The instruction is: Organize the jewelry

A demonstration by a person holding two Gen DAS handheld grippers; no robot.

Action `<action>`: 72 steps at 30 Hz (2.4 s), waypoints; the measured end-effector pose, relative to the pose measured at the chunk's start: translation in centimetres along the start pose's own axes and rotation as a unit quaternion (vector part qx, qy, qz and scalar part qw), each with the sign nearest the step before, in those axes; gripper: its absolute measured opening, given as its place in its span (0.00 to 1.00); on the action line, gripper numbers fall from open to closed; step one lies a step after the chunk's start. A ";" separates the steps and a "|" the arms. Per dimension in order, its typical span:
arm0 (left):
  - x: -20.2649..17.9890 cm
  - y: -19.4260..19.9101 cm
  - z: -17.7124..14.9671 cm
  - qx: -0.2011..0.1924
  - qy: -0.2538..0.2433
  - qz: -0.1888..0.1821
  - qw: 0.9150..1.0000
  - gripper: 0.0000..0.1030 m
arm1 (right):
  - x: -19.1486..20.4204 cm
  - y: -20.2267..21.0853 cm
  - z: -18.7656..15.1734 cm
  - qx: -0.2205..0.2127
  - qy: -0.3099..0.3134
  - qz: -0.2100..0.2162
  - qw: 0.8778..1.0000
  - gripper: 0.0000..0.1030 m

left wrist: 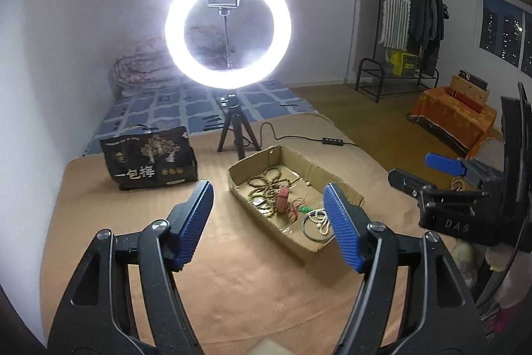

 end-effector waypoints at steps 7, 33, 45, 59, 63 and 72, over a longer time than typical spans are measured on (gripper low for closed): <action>0.4 1.1 -1.4 -0.004 0.003 0.005 1.000 0.80 | 1.2 1.5 0.0 -0.034 0.013 -0.002 0.999 1.00; 0.3 2.3 -3.2 -0.005 -0.008 0.063 0.998 0.99 | 2.5 0.4 -0.6 -0.022 0.030 -0.019 0.999 1.00; 0.7 2.5 -3.2 -0.010 0.000 0.064 0.998 1.00 | 2.6 0.3 -0.7 -0.019 0.027 -0.019 0.999 1.00; 0.7 2.6 -3.2 -0.009 0.001 0.064 0.998 1.00 | 2.9 0.1 -0.8 -0.016 0.030 -0.018 0.999 1.00; 0.7 2.6 -3.2 -0.010 -0.002 0.064 0.998 1.00 | 2.9 0.0 -0.8 -0.016 0.029 -0.018 0.999 1.00; 0.6 2.8 -3.2 -0.010 -0.002 0.065 0.998 1.00 | 2.7 0.1 -0.8 -0.016 0.027 -0.018 0.999 1.00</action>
Point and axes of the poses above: each gripper's, at about its wrist camera, not at the fingertips, and y roughly against the way its jaws point, x to its left, z to its top, the point moved 4 cm from there along -y, roughly the way its jaws point, and after that the axes turned 13 degrees about x, right-handed, at the moved point
